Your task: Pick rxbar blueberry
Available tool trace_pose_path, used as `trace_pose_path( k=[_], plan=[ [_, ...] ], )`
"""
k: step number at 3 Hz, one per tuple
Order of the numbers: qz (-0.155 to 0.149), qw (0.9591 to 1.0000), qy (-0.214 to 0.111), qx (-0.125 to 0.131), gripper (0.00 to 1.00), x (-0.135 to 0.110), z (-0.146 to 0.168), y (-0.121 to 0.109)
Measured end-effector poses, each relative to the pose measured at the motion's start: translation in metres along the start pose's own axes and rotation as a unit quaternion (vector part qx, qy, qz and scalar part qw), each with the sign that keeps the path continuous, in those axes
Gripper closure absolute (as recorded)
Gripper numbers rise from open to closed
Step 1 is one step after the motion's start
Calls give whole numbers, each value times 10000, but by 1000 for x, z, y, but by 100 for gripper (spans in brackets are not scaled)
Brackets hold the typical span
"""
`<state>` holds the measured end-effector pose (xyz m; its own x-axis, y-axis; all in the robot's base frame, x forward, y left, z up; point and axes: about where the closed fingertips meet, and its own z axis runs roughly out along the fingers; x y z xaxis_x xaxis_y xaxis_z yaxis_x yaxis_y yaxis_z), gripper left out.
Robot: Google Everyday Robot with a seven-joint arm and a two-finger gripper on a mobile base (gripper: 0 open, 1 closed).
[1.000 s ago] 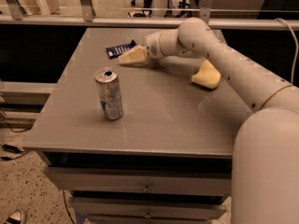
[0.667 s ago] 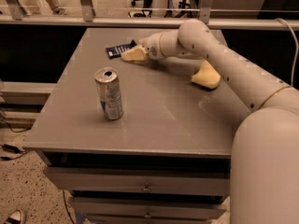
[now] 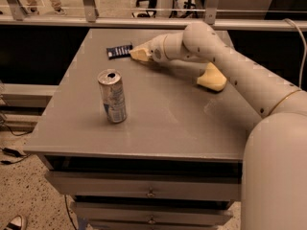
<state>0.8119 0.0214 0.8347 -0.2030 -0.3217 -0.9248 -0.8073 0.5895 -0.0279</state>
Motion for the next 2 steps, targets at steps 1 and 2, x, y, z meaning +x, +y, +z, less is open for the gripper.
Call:
trace_pose_path(
  k=[1, 2],
  plan=[
    [-191, 9996, -180, 82, 100, -18, -21, 0],
    [-363, 9987, -346, 86, 100, -35, -38, 4]
  ],
)
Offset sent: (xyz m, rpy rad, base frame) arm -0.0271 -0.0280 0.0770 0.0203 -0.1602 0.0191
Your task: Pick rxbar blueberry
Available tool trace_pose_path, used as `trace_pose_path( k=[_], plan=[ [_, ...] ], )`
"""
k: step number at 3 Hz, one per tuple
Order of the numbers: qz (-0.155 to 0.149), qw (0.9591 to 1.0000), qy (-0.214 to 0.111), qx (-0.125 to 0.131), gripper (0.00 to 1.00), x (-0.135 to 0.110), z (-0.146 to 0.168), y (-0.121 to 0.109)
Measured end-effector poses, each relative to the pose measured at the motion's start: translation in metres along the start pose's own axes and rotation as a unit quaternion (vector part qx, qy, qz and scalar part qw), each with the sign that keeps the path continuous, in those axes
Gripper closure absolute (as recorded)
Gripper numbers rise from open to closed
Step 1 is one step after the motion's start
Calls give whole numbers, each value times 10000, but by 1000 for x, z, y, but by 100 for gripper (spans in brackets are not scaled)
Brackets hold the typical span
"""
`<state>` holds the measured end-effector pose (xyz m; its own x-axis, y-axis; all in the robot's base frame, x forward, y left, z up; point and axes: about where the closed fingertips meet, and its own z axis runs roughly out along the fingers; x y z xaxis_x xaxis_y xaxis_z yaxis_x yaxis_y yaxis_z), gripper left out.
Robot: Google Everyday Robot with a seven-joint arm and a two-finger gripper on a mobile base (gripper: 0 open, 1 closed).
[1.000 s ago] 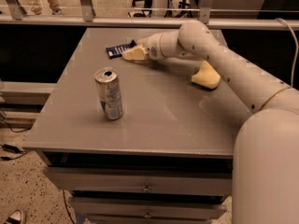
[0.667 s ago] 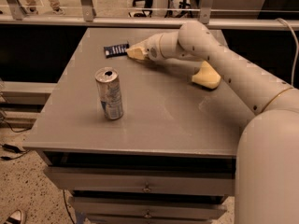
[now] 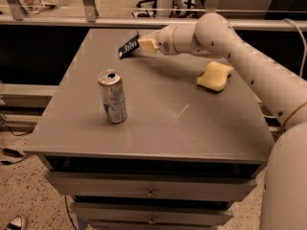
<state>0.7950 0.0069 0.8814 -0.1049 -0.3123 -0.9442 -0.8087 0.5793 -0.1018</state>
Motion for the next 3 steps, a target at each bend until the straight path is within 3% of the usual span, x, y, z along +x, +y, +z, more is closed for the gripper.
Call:
trace_pose_path(
  k=[1, 3],
  plan=[
    [-449, 9984, -321, -125, 100, -40, -30, 14],
    [-1133, 9919, -514, -270, 100, -90, -91, 43]
  ],
)
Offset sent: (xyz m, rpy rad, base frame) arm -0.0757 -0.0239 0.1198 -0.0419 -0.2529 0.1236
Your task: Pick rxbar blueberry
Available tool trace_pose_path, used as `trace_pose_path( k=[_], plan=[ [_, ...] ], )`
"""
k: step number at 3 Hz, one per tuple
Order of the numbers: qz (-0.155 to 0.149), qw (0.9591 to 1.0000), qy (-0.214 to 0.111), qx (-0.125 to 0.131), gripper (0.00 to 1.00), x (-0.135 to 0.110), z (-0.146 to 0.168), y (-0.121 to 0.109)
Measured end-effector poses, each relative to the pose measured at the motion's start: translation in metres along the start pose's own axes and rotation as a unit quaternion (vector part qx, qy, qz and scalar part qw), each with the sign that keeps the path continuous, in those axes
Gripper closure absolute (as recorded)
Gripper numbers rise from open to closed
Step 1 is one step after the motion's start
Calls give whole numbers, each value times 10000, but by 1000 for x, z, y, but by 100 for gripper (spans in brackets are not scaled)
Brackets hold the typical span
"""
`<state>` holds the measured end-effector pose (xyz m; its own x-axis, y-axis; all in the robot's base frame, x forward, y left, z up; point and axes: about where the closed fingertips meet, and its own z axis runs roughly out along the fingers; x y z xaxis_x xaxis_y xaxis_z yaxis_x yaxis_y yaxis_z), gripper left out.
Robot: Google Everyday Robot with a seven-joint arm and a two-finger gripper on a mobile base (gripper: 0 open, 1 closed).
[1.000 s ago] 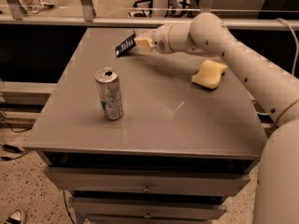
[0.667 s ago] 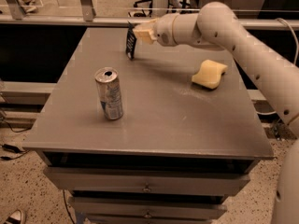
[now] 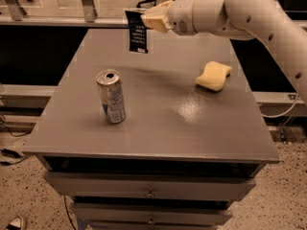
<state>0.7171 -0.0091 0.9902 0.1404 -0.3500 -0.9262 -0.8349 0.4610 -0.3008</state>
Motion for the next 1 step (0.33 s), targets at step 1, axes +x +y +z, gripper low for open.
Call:
trace_pose_path(
  k=[1],
  plan=[
    [-31, 10000, 5, -16, 100, -2, -3, 1]
  ],
)
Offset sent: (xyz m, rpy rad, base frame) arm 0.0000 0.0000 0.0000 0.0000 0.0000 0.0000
